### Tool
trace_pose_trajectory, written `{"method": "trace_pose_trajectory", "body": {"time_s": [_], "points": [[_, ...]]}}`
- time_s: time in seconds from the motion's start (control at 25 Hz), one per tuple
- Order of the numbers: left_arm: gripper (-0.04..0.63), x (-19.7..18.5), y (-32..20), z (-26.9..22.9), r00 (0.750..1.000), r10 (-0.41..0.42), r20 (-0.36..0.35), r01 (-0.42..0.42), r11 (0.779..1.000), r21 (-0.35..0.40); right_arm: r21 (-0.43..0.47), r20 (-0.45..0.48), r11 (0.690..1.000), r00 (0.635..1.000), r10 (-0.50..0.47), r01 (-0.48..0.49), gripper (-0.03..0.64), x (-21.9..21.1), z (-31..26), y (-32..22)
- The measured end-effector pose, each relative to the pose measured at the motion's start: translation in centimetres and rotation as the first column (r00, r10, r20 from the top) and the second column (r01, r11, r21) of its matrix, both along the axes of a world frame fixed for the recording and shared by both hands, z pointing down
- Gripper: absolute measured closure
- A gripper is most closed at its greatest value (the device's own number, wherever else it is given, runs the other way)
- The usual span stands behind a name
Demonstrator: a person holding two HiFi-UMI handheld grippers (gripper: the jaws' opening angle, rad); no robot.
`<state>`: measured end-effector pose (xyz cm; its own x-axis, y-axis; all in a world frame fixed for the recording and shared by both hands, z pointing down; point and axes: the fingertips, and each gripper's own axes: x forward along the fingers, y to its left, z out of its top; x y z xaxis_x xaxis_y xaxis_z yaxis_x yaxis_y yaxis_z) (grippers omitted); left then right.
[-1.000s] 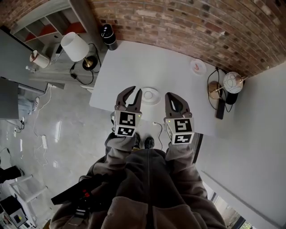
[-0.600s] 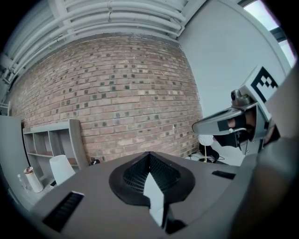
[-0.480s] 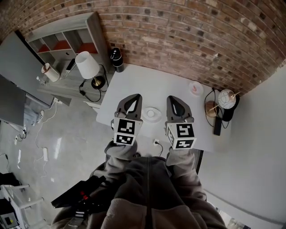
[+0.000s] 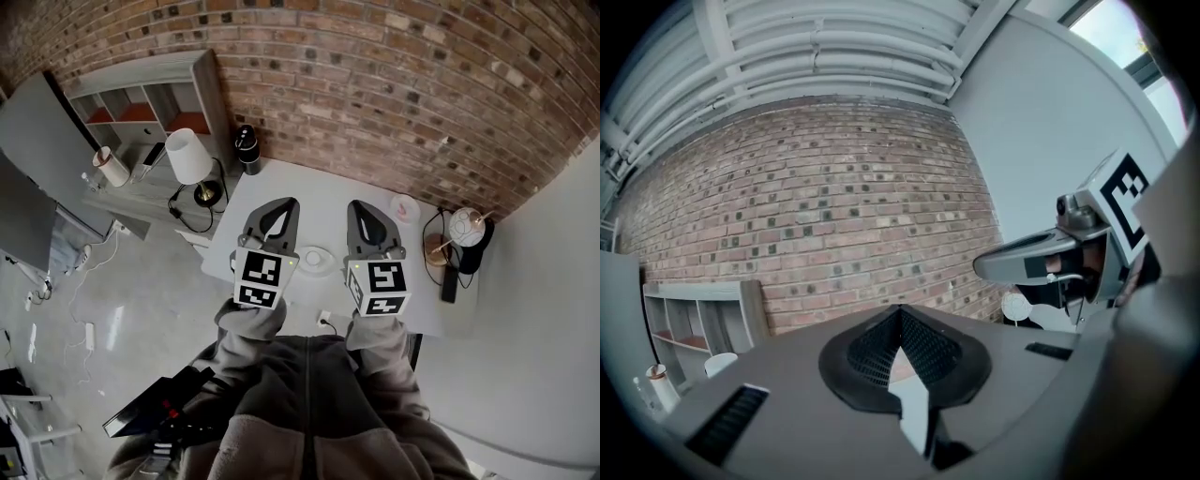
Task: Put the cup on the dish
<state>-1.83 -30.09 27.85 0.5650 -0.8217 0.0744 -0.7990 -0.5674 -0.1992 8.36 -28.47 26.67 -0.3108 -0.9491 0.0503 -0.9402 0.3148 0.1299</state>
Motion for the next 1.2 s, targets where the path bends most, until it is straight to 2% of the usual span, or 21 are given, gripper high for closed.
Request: {"method": "trace_pose_trajectory", "body": {"time_s": [0.32,1.2], "points": [[0.591,-0.5,0.2,-0.8,1.0,-0.001,-0.01,0.001,1.0,0.008,0.043,-0.011,0.999,1.0,0.0,0.001,0.615,-0.6,-1.2,0.2],[0.591,-1.2,-0.8,0.4,1.0,0.019,-0.01,-0.019,1.0,-0.007,0.038,-0.025,0.999,1.0,-0.004,0.005,0.615,-1.5,-0.7,-0.4]]}}
